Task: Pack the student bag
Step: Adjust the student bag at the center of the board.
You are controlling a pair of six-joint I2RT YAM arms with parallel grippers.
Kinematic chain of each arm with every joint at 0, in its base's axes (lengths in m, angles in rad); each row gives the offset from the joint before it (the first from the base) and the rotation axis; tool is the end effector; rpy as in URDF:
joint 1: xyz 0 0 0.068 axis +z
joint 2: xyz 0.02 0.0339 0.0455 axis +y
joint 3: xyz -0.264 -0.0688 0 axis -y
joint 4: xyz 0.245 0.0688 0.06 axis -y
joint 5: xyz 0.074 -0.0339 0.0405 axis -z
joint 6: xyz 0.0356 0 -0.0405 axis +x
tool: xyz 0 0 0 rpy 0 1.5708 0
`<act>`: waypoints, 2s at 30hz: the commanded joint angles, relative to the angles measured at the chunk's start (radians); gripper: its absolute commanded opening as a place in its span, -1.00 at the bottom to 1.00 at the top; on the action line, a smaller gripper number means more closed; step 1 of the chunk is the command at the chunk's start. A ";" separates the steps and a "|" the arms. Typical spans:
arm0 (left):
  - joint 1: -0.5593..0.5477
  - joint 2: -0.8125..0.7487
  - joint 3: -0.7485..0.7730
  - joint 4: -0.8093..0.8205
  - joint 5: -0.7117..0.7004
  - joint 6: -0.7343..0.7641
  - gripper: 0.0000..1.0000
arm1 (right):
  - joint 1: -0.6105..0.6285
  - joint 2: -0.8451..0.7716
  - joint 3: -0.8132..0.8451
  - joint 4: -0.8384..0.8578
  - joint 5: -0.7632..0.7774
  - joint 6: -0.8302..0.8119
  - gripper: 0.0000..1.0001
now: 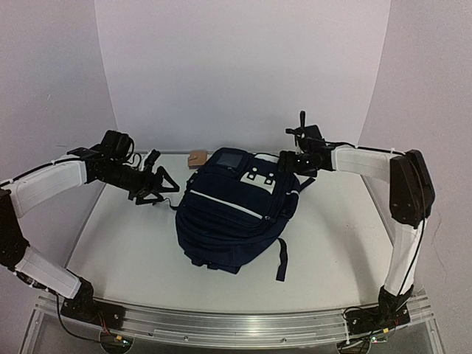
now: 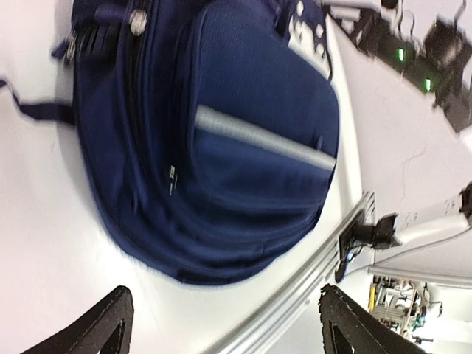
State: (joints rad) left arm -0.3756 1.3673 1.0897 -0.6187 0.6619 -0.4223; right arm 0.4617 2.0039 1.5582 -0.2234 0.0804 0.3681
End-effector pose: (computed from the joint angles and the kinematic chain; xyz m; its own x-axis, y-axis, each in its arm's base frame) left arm 0.2547 -0.1240 0.2829 -0.9277 0.0183 -0.3729 0.2919 0.6584 -0.6938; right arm 0.4163 0.2040 0.2337 -0.6576 0.0734 -0.7498 -0.1618 0.9582 0.2358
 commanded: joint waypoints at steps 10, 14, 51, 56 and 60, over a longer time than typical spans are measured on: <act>0.005 0.345 0.113 0.386 0.002 -0.111 0.76 | 0.050 -0.270 -0.328 0.036 -0.293 0.209 0.81; -0.023 0.416 0.102 0.385 0.017 -0.098 0.71 | 0.066 -0.229 -0.339 0.093 -0.340 0.216 0.53; -0.134 0.093 -0.099 0.244 -0.067 0.006 0.70 | 0.066 -0.495 -0.398 -0.174 -0.253 0.238 0.86; -0.132 0.127 -0.123 0.350 -0.024 0.011 0.45 | 0.090 -0.569 -0.522 -0.172 -0.335 0.330 0.63; -0.132 0.154 -0.131 0.398 -0.016 -0.001 0.34 | 0.123 -0.589 -0.584 -0.158 -0.348 0.371 0.47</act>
State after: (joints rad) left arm -0.5068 1.4941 0.9684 -0.3077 0.6189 -0.4366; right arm 0.5530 1.4509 1.0214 -0.3828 -0.2157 0.6571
